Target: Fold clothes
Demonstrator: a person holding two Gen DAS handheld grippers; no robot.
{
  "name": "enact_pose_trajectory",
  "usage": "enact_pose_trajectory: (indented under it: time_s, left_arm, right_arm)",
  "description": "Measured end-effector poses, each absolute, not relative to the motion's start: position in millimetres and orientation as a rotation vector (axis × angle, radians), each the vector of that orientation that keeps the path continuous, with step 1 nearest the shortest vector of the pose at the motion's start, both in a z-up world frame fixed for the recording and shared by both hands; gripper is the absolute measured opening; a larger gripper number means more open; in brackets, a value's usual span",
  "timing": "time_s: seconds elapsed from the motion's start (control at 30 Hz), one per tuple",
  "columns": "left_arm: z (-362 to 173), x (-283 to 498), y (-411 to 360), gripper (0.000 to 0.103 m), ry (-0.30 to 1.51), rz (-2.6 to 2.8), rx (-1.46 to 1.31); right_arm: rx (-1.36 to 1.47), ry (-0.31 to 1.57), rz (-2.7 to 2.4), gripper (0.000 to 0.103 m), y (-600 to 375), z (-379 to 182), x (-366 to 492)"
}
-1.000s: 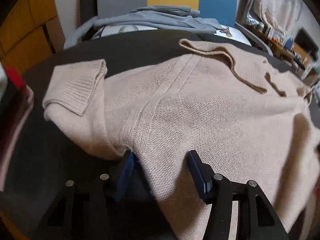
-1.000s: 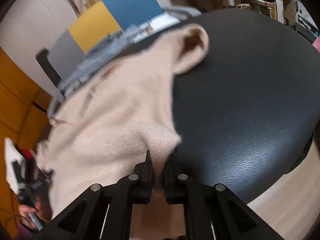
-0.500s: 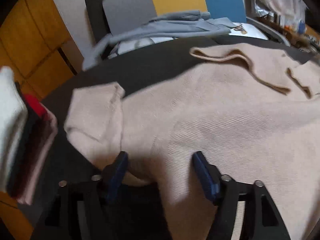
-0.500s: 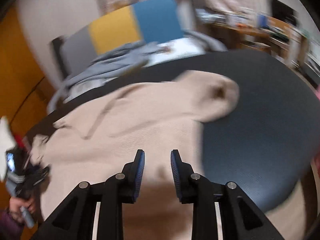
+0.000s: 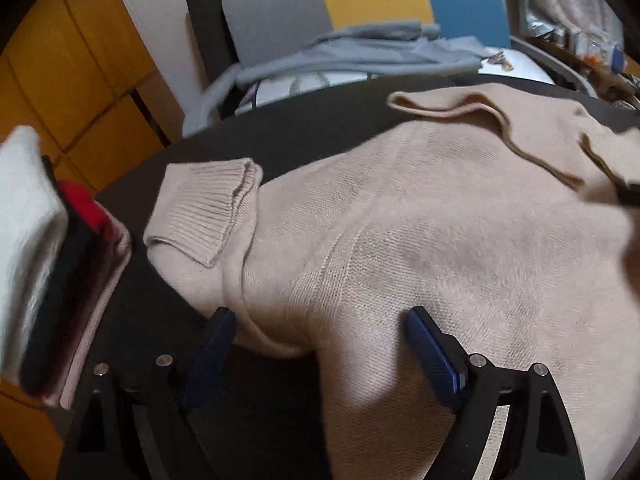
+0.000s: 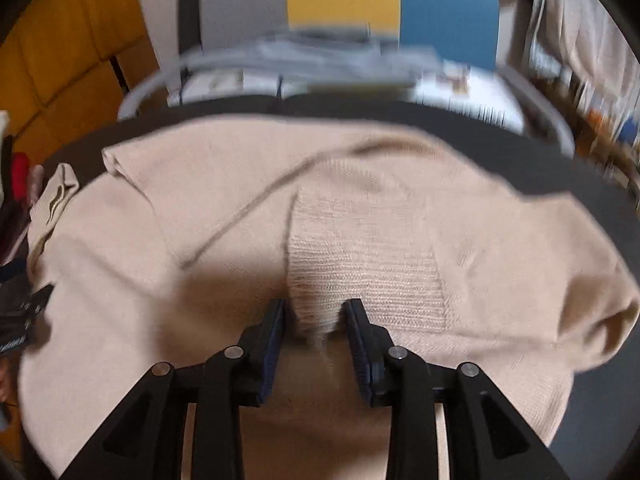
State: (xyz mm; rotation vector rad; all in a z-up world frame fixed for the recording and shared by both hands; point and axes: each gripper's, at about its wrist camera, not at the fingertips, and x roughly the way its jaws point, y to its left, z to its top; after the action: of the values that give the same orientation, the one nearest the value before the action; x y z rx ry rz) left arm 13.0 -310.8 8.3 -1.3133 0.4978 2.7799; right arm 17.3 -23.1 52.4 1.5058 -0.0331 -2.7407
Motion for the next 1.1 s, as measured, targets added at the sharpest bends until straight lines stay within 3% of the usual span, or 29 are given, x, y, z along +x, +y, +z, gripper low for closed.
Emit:
enact_pose_trajectory:
  time_s: [0.03, 0.07, 0.17, 0.4, 0.63, 0.73, 0.8, 0.83, 1.1]
  left_arm:
    - [6, 18, -308, 0.088, 0.521, 2.804, -1.269]
    - [4, 23, -306, 0.088, 0.535, 2.826, -1.227]
    - [3, 22, -317, 0.089, 0.451, 2.832, -1.219]
    - [-5, 4, -356, 0.103, 0.013, 2.751, -1.375]
    - [-4, 7, -345, 0.103, 0.102, 2.789, -1.344]
    - [-6, 6, -347, 0.103, 0.074, 2.782, -1.349]
    - [-8, 6, -348, 0.103, 0.05, 2.777, -1.355]
    - [-7, 7, -347, 0.103, 0.054, 2.78, -1.353]
    - [-4, 11, -342, 0.103, 0.1, 2.805, -1.34]
  right_arm:
    - [1.479, -0.022, -2.76, 0.027, -21, 53, 21]
    - [1.473, -0.053, -2.772, 0.013, -14, 56, 23]
    - [1.423, -0.139, -2.828, 0.007, 12, 70, 28]
    - [1.303, -0.347, -3.106, 0.007, 134, 131, 60]
    - [1.359, -0.414, -3.372, 0.007, 275, 164, 83]
    - [1.362, -0.688, -3.222, 0.01, 313, 156, 84]
    - [1.366, -0.776, -3.043, 0.018, 300, 138, 79]
    - [1.376, -0.793, -2.96, 0.027, 289, 127, 76]
    - [1.447, -1.07, -2.604, 0.028, 227, 48, 43]
